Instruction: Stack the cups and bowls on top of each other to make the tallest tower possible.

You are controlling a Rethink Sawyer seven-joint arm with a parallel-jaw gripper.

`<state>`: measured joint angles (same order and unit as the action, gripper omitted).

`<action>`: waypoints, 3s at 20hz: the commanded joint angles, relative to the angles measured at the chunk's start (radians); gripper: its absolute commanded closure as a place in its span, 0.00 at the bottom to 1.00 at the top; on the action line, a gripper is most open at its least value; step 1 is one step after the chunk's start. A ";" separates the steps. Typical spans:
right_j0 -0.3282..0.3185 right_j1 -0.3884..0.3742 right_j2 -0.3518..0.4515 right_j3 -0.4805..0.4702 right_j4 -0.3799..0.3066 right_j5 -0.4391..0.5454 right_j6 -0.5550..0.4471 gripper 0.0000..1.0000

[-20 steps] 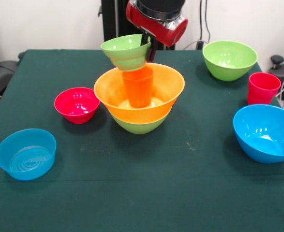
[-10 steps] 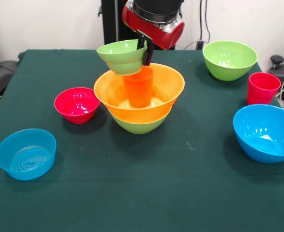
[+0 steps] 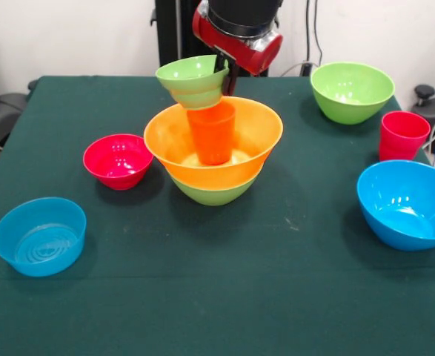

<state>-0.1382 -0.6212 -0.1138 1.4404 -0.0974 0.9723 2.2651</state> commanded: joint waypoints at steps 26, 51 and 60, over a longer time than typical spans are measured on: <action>0.026 0.042 0.080 0.190 -0.058 -0.252 -0.009 1.00; 0.051 0.089 0.064 0.176 -0.061 -0.305 0.020 1.00; 0.067 0.102 0.037 0.165 -0.075 -0.315 0.018 1.00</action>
<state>-0.0948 -0.5925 -0.1317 1.5768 -0.0968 0.7396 2.2651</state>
